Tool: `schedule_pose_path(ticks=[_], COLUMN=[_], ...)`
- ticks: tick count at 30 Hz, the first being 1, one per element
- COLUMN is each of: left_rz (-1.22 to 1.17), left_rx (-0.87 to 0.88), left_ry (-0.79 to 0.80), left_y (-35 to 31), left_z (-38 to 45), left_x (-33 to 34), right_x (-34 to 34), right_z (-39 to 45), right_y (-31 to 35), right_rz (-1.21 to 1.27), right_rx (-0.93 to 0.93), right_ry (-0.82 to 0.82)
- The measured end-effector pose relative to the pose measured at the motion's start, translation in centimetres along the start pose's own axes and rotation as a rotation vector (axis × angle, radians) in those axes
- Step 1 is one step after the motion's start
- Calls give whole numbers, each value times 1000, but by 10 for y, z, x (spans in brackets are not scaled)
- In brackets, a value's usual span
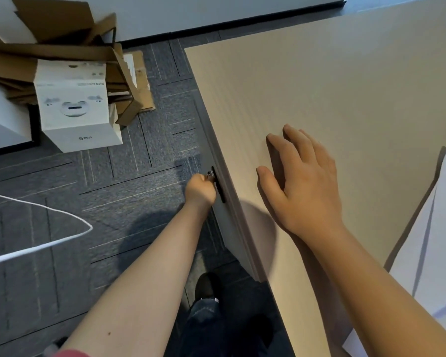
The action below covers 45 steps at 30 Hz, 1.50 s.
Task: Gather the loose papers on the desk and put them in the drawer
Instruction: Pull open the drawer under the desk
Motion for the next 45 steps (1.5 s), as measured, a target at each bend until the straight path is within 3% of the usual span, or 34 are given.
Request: schedule_pose_path(ticks=[5, 9, 12, 18, 24, 38, 40, 45], left_rz=[-95, -303, -373, 137, 387, 719, 703, 477], left_rx=[-40, -93, -28, 170, 193, -10, 40, 355], left_ry=[-9, -64, -130, -235, -218, -452, -475, -325], left_y=[17, 36, 35, 27, 33, 46, 32, -49], left_z=[-8, -25, -46, -93, -100, -106, -113, -155], left_x=[-42, -83, -89, -82, -88, -161, -164, -125], right_x=[1, 0, 0, -2, 0, -3, -9, -50], right_z=[0, 0, -1, -3, -6, 0, 3, -10], right_y=[1, 3, 7, 17, 31, 29, 25, 13], right_rz=[-7, -25, -37, -82, -49, 9, 87, 253], right_rx=[-2, -10, -6, -16, -53, -48, -25, 74], right_ry=[26, 30, 52, 137, 118, 143, 141, 41])
Point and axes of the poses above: each hand's wrist, its own z-axis towards the middle knuckle, its own x-axis out of the palm, y = z × x, the point moved 7 cm from there along z, towards the middle knuckle, and after that the axes turned 10 degrees about -x, right-handed, at the moved point
